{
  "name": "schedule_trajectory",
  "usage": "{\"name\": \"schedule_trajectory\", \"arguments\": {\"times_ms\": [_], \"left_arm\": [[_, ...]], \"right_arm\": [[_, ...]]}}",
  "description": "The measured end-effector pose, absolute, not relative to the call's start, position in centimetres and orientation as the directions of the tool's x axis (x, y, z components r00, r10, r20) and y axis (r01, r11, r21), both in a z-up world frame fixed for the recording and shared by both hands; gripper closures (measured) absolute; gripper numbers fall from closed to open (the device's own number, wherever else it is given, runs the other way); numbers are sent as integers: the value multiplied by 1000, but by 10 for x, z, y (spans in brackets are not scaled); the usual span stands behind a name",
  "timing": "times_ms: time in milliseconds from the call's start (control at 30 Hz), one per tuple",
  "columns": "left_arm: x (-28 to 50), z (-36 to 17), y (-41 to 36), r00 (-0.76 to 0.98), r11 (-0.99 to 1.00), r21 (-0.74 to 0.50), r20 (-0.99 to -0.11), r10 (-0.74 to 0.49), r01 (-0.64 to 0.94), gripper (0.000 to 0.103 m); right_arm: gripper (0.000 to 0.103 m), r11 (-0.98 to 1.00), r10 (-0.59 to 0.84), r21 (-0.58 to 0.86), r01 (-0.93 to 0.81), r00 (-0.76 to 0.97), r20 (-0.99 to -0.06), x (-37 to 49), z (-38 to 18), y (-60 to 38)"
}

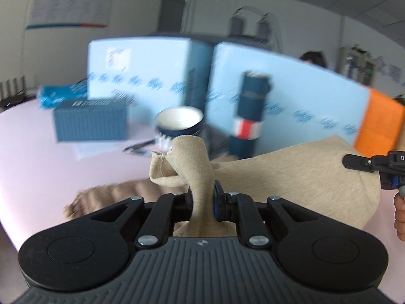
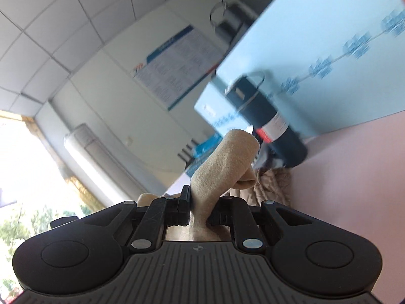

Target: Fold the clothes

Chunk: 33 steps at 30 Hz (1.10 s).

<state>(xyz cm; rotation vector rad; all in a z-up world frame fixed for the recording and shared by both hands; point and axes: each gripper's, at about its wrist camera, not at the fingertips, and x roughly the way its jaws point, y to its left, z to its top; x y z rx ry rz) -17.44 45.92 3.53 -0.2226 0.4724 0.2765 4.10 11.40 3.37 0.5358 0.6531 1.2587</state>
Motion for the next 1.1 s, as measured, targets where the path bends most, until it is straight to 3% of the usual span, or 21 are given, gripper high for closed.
{"name": "schedule_trajectory", "arguments": {"times_ms": [100,133,167,200,233,367,433,533,667,733,933,1100], "left_arm": [[-161,7,469,773,910,-93,-567,285,-404,83],[-156,-2,469,747,899,-74,-588,310,-432,67],[-154,-10,470,728,889,-60,-600,332,-454,53],[-154,-16,469,724,882,-54,-597,347,-467,32],[-156,-19,465,735,883,-52,-579,354,-467,21],[-163,-19,441,710,853,32,-538,455,-522,18],[-170,-17,427,690,821,80,-500,523,-565,8],[-185,-11,401,679,776,144,-404,612,-614,6],[-208,-5,365,663,727,122,-331,672,-676,6],[-219,-3,349,657,717,109,-323,681,-689,0],[-241,-8,306,667,725,28,-369,647,-688,0],[-248,-18,279,621,674,21,-369,692,-739,0]], "right_arm": [[85,318,947,693,-647,191,-257,64,6,155],[80,367,930,686,-628,222,-294,68,-3,161],[55,410,912,678,-610,259,-319,71,-11,164],[26,451,892,668,-591,295,-342,73,-18,166],[17,496,868,654,-571,337,-365,73,-25,165],[14,589,808,588,-555,411,-422,63,-38,148],[10,620,785,556,-554,458,-418,52,-38,136],[2,654,755,499,-568,526,-391,31,-33,118],[0,693,721,377,-615,572,-392,-9,-25,104],[0,689,721,320,-650,566,-400,-32,-23,103],[0,588,768,103,-802,514,-382,-103,-22,110],[0,541,790,-30,-840,520,-325,-137,-18,111]]}}
